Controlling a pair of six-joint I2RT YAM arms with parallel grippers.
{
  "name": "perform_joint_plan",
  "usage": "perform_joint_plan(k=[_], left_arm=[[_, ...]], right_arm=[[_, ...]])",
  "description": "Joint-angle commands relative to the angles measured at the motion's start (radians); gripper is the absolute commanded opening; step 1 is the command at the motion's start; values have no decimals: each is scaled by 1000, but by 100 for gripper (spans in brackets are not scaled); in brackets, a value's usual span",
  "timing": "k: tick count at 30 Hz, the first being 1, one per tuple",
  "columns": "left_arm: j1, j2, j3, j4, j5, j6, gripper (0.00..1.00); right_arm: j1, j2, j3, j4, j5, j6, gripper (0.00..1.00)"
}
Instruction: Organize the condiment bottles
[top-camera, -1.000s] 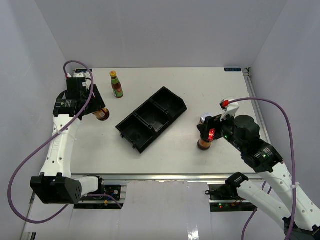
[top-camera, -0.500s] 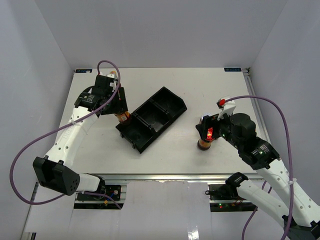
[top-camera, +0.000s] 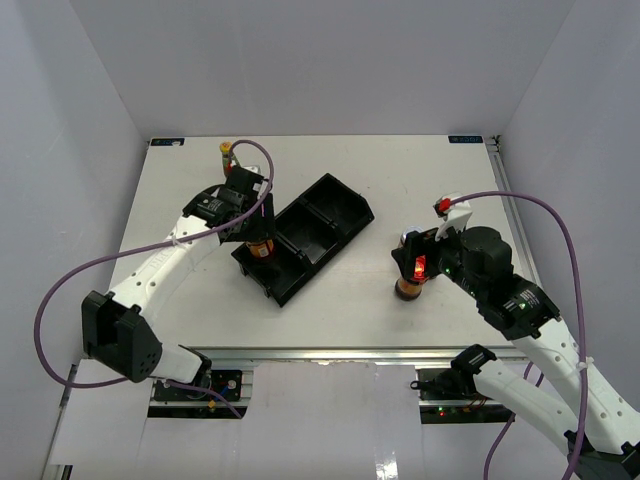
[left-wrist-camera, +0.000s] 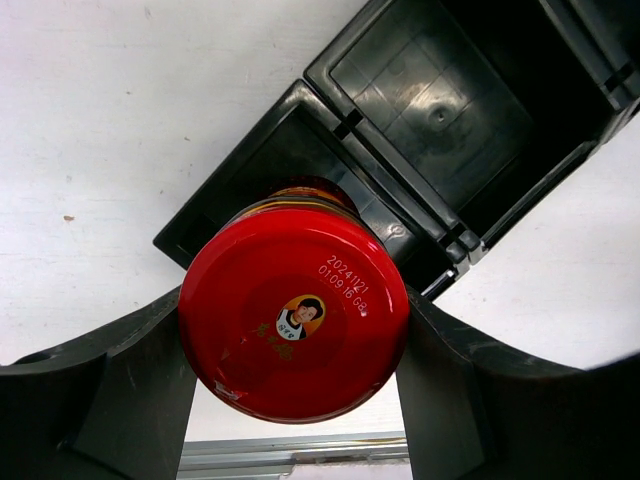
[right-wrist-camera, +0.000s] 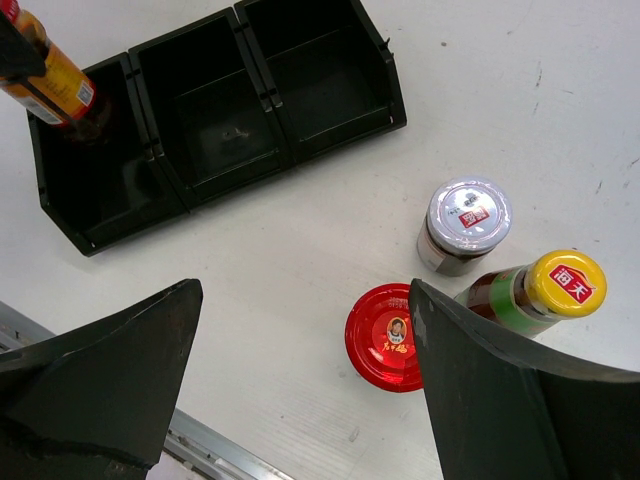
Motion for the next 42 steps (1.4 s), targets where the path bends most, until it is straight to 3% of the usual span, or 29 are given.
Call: perform_joint_plan(k=[1, 12, 15, 17, 21, 26, 31, 33, 42], left_arm=[[-42, 5, -17, 107, -60, -26, 0], [-56, 32, -148, 264, -118, -24, 0], [-56, 41, -167, 291, -125, -27, 5], [-55, 44, -175, 305, -128, -28, 15], [-56, 47, -178, 304, -141, -34, 50], [-56, 46, -165, 270, -153, -37, 72], [-55, 29, -141, 234, -165, -34, 84], [-56, 21, -129, 223, -169, -33, 98], [-56, 8, -29, 131, -168, -25, 98]], right_arm=[[3, -19, 1, 50, 20, -15, 90], [1, -32, 3, 40, 22, -15, 90], [3, -35, 2, 40, 24, -13, 90], [3, -33, 1, 39, 26, -16, 90], [2, -32, 0, 41, 18, -19, 90], [1, -17, 6, 31, -11, -30, 90], [3, 42, 33, -36, -13, -21, 90], [1, 97, 45, -85, 6, 9, 91], [1, 226, 77, -185, 152, 140, 96]])
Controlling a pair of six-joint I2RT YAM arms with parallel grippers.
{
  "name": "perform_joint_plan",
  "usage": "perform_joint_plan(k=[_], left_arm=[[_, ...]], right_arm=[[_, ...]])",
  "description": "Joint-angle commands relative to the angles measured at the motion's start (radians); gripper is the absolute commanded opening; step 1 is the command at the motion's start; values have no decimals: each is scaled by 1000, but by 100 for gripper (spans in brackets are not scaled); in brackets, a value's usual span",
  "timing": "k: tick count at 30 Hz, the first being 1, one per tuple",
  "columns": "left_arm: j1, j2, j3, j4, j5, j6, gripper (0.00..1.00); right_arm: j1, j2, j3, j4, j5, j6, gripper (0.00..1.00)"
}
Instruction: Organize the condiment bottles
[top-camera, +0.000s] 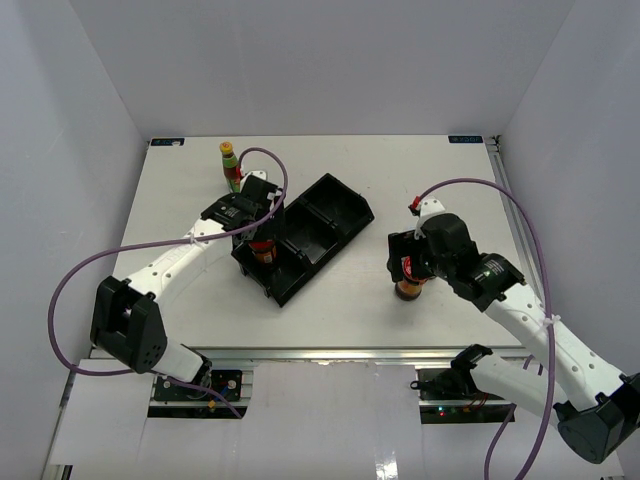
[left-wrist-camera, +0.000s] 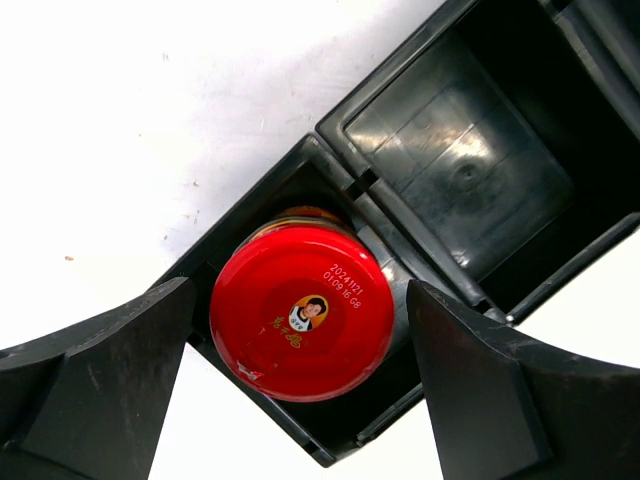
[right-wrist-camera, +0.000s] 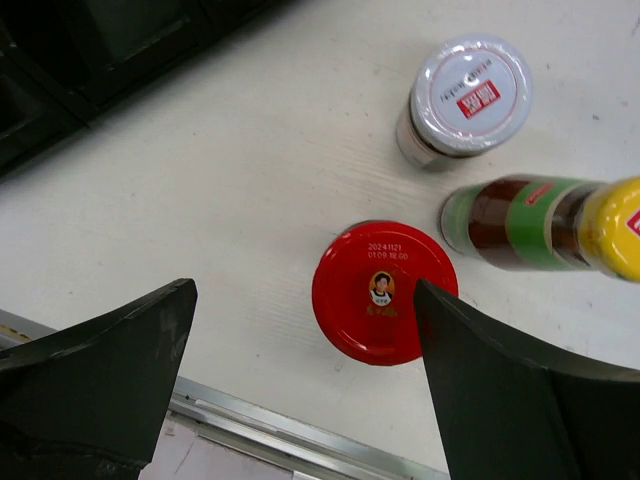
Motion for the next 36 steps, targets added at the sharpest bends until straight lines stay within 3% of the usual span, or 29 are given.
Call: perform_joint_plan(k=[1, 10, 23, 32, 36], left_arm=[[-2, -59, 79, -58, -14, 3, 98], [-1, -184, 97, -80, -61, -16, 98], [-2, -244, 111, -170, -101, -48, 98], [-1, -300, 60, -148, -144, -67, 98], [1, -332, 55, -148, -175, -76, 98]], right_arm=[[2, 1, 53, -62, 111, 97, 96], [1, 35, 49, -123, 199, 140, 96], [1, 112, -13, -51, 215, 145, 96], [3, 162, -40, -16, 206, 149, 100], [1, 178, -48, -8, 208, 154, 92]])
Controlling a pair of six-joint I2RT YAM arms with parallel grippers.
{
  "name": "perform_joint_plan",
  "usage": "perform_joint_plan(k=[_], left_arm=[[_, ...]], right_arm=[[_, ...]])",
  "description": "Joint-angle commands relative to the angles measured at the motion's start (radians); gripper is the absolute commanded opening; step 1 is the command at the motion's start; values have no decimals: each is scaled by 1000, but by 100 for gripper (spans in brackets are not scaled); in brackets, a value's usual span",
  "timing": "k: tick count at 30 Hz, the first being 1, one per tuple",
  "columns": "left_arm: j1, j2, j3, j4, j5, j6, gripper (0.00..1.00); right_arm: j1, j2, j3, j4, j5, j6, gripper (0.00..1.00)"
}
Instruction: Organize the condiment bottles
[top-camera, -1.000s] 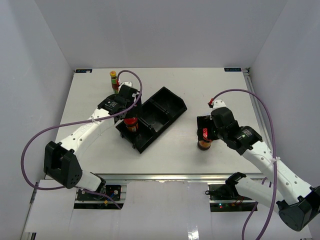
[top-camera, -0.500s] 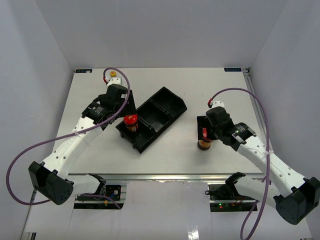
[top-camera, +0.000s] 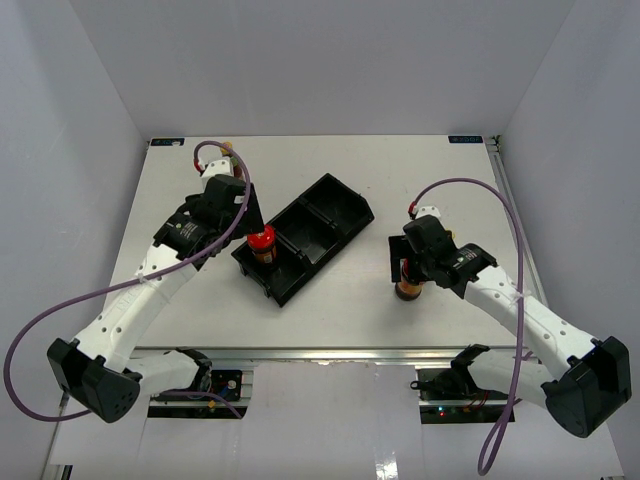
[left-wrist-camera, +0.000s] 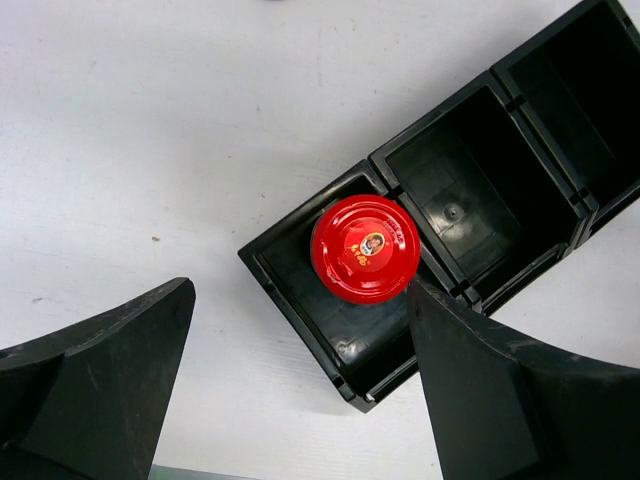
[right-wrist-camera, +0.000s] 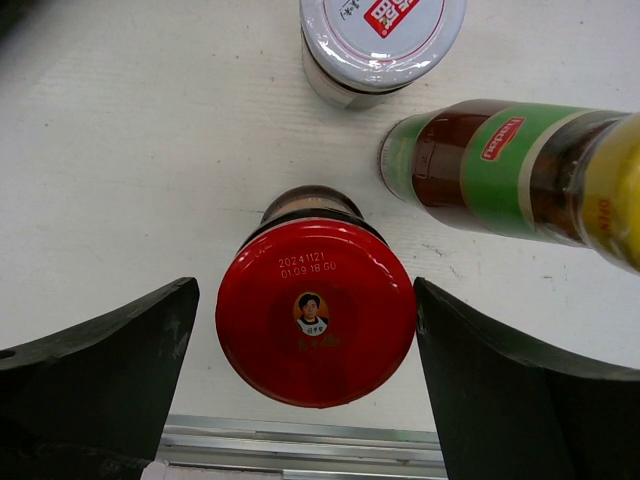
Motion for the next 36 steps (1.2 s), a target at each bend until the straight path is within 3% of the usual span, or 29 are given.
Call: perform_joint_plan(k=[1, 8, 13, 15, 17, 21, 30, 36], left_arm=[[1, -59, -4, 7, -51, -19, 98], [6, -79, 17, -9, -64, -13, 98], [7, -79, 20, -16, -72, -11, 98], [10, -77, 17, -17, -71, -13, 98], [10, -78, 18, -12, -52, -1, 98], [17, -32, 71, -8, 9, 32, 98], [52, 16, 123, -11, 69, 46, 98], [193, 17, 122, -7, 223, 77, 98]], right_arm=[[1, 16, -14, 37, 25, 18, 91], [1, 26, -8, 25, 26, 29, 81], [1, 37, 10, 20, 25, 21, 49], [1, 42, 19, 17, 19, 15, 23], [2, 46, 35, 22, -12, -3, 8], [24, 75, 117, 25, -79, -51, 8], [190, 186, 306, 0, 2, -61, 8], [284, 242, 399, 32, 18, -75, 8]])
